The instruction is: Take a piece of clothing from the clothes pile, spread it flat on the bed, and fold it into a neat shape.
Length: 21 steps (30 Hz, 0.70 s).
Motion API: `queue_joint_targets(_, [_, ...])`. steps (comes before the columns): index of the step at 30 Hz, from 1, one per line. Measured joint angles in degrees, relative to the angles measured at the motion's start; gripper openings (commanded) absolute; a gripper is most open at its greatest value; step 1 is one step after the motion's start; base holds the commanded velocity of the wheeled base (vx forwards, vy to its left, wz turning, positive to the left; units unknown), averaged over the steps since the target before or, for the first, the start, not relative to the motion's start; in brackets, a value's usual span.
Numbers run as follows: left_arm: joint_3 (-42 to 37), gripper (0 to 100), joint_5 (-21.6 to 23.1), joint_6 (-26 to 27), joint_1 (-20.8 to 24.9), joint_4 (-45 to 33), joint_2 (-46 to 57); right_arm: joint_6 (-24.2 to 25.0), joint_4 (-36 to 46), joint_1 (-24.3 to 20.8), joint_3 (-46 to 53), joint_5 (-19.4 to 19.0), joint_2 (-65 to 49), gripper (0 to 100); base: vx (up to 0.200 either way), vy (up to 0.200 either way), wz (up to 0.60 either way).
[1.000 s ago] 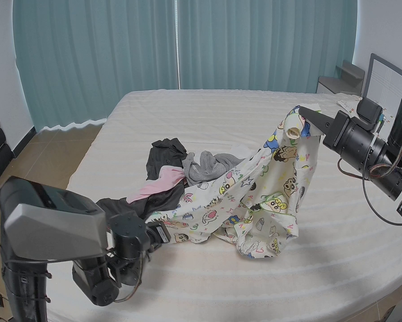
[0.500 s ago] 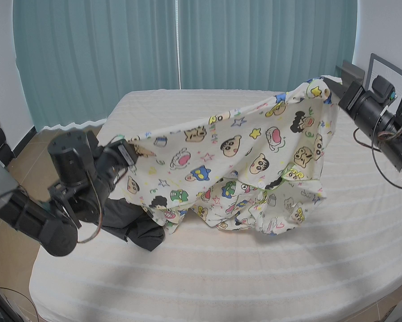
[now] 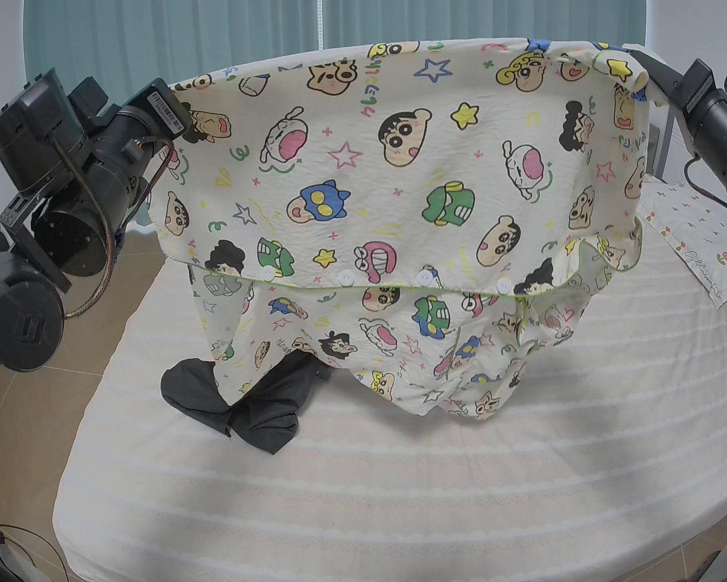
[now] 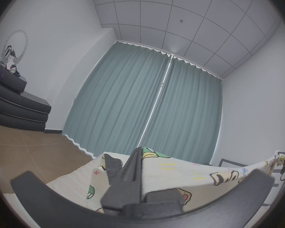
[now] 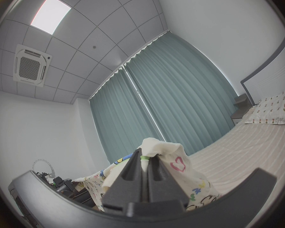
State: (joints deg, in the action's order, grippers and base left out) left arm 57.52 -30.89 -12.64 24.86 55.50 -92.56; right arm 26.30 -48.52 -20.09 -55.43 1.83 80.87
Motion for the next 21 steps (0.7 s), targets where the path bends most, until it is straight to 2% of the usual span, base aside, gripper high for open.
queue_joint_targets(6, [-8.35, 0, -0.17, -4.29, 1.32, 0.68, 1.05, 0.48, -0.11, -0.61, 6.31, -0.2, -0.72, 0, -0.167, 0.0, 0.0])
queue_joint_targets(12, [-14.91, 0, -0.23, -8.37, 3.5, 1.23, 1.27, 0.83, -0.17, -3.3, 10.95, -0.22, -0.66, 0, -0.2, 0.0, 0.0])
queue_joint_targets(21, [-18.57, 0, -0.69, -10.09, 5.18, 1.37, 1.8, 0.72, -0.26, -5.24, 11.97, 0.02, -1.11, 0, -0.2, 0.0, 0.0])
